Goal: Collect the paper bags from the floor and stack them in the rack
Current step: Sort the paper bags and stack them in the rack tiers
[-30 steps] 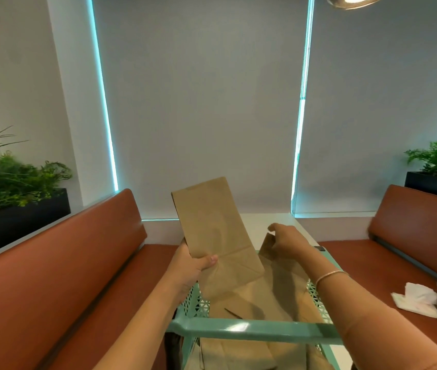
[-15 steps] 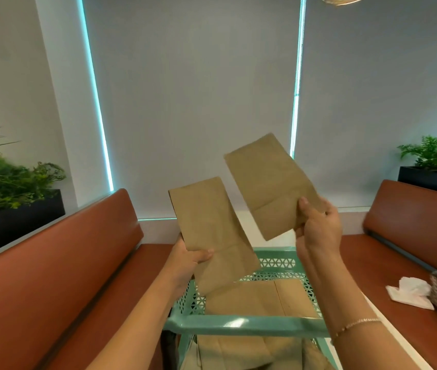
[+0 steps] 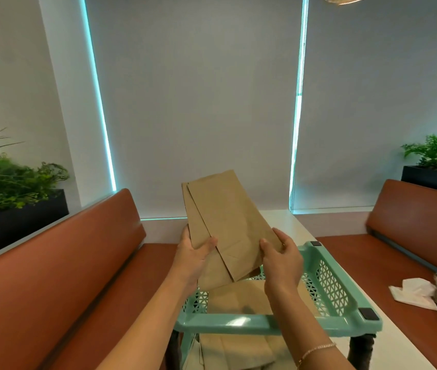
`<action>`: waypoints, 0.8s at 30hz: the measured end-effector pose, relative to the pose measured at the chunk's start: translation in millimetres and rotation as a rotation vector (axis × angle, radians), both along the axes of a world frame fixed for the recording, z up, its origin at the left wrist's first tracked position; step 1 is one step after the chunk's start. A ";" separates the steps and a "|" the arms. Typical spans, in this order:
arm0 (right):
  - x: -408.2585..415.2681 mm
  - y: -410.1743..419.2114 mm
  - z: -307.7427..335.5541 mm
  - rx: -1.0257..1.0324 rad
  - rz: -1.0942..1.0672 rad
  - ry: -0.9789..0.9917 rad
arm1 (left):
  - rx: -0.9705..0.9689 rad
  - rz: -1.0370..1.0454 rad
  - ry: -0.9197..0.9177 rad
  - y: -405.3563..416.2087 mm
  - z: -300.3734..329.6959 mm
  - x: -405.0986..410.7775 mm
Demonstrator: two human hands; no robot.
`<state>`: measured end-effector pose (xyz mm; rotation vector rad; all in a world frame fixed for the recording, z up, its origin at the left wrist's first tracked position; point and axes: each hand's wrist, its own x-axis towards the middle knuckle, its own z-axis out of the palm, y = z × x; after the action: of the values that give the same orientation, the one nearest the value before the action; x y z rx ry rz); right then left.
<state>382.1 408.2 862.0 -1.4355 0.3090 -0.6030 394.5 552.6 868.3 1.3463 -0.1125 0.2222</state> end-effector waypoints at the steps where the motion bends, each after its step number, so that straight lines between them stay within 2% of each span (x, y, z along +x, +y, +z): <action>1: -2.3 0.8 0.2 -0.091 0.000 -0.010 | -0.004 0.018 -0.004 0.0 0.1 0.0; 6: -3.7 6.6 -10.4 -0.402 -0.024 -0.055 | -0.036 0.064 -0.031 -0.7 1.5 -1.1; 10: -6.8 6.7 -9.9 -0.485 -0.022 -0.080 | -0.043 0.064 -0.029 0.0 1.9 -2.1; 14: -5.1 -9.3 4.0 -0.377 0.044 -0.023 | -0.102 0.028 -0.005 3.1 3.2 -2.5; 20: 2.0 -16.0 -2.0 -0.193 0.087 0.036 | -0.083 0.035 0.020 2.0 3.4 -2.0; 24: 3.9 -14.0 -10.0 0.010 0.148 0.083 | -0.123 -0.018 0.043 0.4 7.6 -5.8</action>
<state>386.0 394.2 851.9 -1.4615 0.2678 -0.4224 388.7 553.0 875.9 1.2263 -0.0737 0.1824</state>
